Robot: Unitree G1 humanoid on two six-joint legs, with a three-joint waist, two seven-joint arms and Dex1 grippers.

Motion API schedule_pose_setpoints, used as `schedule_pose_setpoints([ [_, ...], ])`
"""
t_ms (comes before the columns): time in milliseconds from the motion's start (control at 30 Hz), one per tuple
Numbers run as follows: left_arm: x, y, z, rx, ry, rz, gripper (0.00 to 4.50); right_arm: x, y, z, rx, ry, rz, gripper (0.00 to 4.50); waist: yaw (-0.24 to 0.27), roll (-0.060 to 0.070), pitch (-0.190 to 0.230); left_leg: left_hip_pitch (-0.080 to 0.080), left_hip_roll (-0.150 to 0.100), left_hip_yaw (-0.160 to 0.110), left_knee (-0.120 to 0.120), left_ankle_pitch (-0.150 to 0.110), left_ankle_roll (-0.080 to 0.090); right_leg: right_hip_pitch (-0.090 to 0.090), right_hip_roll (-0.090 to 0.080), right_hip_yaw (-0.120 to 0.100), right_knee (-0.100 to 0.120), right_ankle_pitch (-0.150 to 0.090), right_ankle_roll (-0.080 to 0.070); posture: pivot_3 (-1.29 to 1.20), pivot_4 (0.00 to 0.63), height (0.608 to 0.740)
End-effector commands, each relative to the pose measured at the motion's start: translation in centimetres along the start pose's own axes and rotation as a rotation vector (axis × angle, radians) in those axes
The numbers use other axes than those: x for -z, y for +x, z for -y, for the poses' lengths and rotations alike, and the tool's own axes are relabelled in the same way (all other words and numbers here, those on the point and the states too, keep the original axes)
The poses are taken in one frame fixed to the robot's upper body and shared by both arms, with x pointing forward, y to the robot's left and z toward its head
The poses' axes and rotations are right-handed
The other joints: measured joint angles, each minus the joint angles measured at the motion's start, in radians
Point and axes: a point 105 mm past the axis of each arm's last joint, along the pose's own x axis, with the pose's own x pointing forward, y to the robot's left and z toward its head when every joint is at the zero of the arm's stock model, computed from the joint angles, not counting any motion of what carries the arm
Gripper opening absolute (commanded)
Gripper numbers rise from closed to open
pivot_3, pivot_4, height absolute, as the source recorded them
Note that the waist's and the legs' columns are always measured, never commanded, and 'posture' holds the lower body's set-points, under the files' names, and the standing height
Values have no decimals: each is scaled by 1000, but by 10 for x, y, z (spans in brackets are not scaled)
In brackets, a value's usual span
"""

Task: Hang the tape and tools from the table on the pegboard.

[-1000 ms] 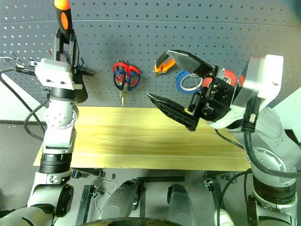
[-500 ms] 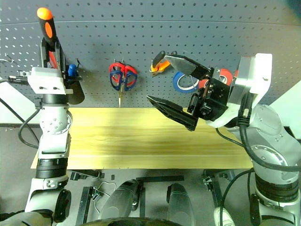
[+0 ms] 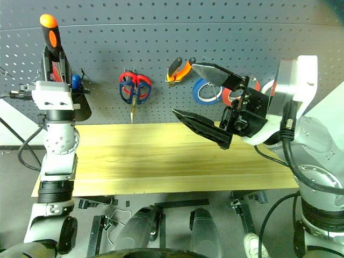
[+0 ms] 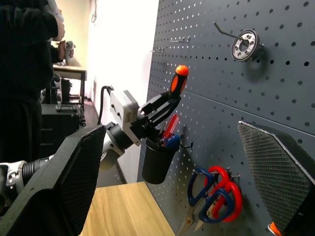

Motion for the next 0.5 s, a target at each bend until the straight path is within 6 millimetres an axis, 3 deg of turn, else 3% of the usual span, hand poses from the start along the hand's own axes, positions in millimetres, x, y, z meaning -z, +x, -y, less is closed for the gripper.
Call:
schedule_pose_setpoints([
  [33, -7, 3, -11, -32, 23, 42, 514, -10, -1, -4, -7, -34, 8, 4500, 0, 0, 0, 0, 0, 0, 0, 0, 0, 0, 0, 0, 0, 0, 0, -28, 226, 710],
  [267, -1, -9, -18, -36, 59, 1, 514, -11, -3, -3, 0, -28, -13, 4500, -9, 0, 1, 0, 0, 0, 0, 0, 0, 0, 0, 0, 0, 0, 0, -46, 240, 710],
  [500, 29, -34, -26, -59, 109, -130, 514, -15, -7, -1, 8, -11, -61, 4500, -32, 2, 11, 0, 1, 0, 0, 0, 1, 0, -2, 0, -1, 0, 0, -97, 270, 710],
])
